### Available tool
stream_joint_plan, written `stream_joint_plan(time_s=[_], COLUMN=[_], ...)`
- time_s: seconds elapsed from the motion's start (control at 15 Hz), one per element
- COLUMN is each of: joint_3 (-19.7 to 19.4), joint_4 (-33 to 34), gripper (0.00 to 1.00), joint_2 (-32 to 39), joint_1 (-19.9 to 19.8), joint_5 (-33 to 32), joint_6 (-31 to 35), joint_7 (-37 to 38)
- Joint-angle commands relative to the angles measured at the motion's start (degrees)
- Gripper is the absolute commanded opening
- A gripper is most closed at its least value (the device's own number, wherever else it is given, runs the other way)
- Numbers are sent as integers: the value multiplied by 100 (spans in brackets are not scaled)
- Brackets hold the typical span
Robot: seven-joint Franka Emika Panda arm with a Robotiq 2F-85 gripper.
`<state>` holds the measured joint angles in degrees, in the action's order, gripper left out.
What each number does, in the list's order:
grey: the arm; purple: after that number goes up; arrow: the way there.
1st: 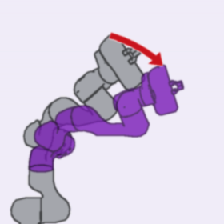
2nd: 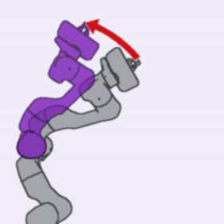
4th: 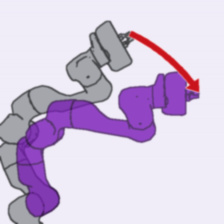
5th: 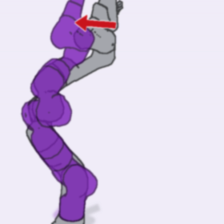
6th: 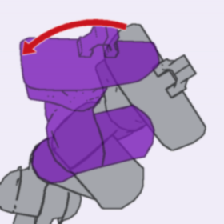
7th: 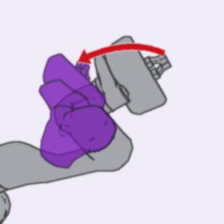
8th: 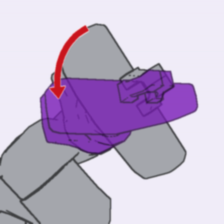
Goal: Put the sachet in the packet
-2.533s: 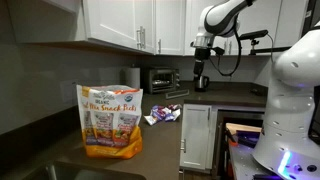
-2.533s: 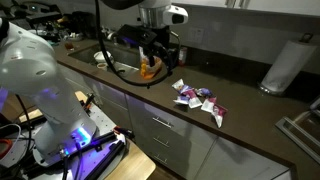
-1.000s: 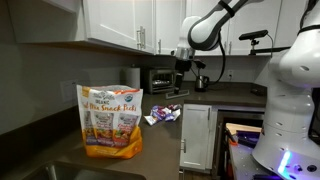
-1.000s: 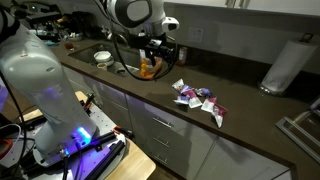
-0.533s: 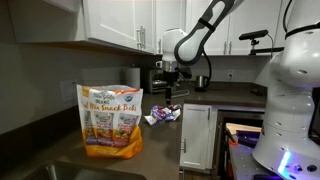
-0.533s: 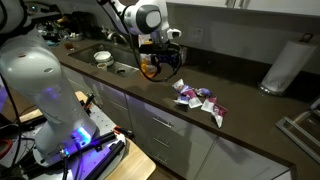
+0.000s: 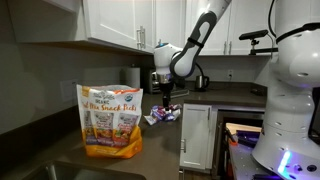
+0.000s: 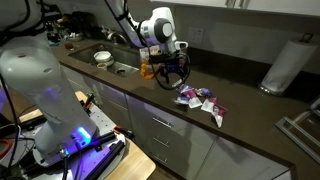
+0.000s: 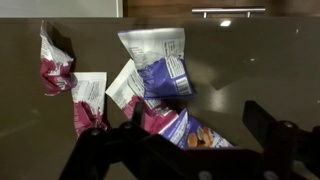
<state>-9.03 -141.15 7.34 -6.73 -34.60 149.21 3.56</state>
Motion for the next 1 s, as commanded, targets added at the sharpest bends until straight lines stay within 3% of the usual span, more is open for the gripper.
stream_joint_plan(time_s=[0.0, 0.47, 0.6, 0.73, 0.93], joint_3=[-242, -644, -719, -800, -993], joint_4=[401, 784, 858, 894, 828], gripper=[100, 100, 93, 69, 49], joint_2=[669, 1659, 1859, 1992, 1891], joint_1=[36, 132, 185, 265, 502], joint_5=[-383, -558, -553, -551, -731], joint_6=[-72, 471, 630, 730, 707], joint_7=[418, 462, 451, 441, 534])
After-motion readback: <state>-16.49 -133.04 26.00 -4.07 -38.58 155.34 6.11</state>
